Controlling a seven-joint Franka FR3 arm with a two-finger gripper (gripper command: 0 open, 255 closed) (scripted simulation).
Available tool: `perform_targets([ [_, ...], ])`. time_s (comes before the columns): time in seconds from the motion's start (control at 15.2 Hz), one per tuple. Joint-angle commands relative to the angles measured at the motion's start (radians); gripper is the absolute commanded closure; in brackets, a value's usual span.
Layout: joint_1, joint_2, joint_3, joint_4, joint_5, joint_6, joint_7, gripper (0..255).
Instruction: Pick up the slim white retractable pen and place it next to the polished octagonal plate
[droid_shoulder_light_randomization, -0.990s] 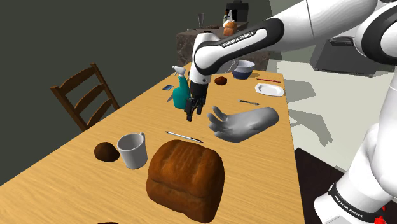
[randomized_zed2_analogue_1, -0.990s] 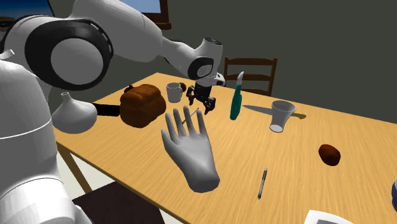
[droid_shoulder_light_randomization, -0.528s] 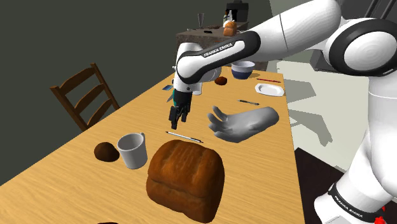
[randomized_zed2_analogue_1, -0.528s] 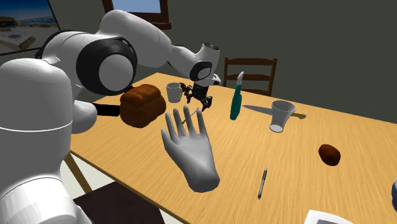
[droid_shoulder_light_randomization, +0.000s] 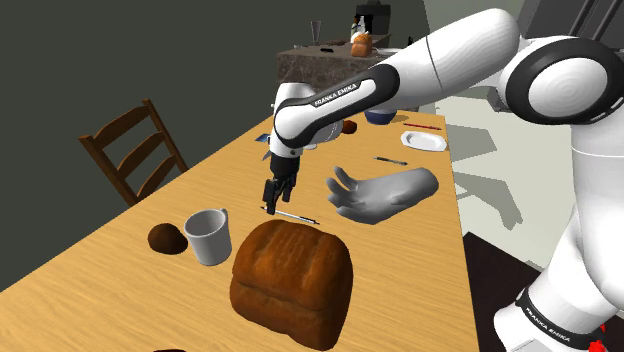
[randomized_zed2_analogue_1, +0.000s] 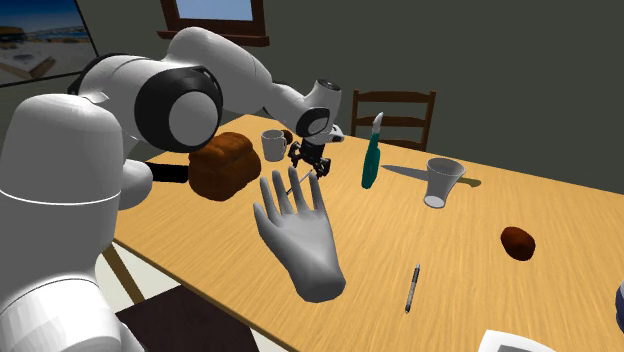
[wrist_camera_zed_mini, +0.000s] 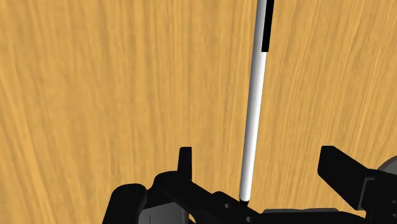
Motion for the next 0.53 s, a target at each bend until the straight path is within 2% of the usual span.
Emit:
perform_targets([
  [0.0,0.000,0.001,0.000,-0.001,0.000,0.003,0.000,0],
  [0.26,0.000,0.001,0.000,-0.001,0.000,0.002,0.000,0],
  [0.33,0.000,0.001,0.000,-0.001,0.000,0.002,0.000,255],
  [0.46,0.000,0.001,0.000,-0.001,0.000,0.002,0.000,255],
])
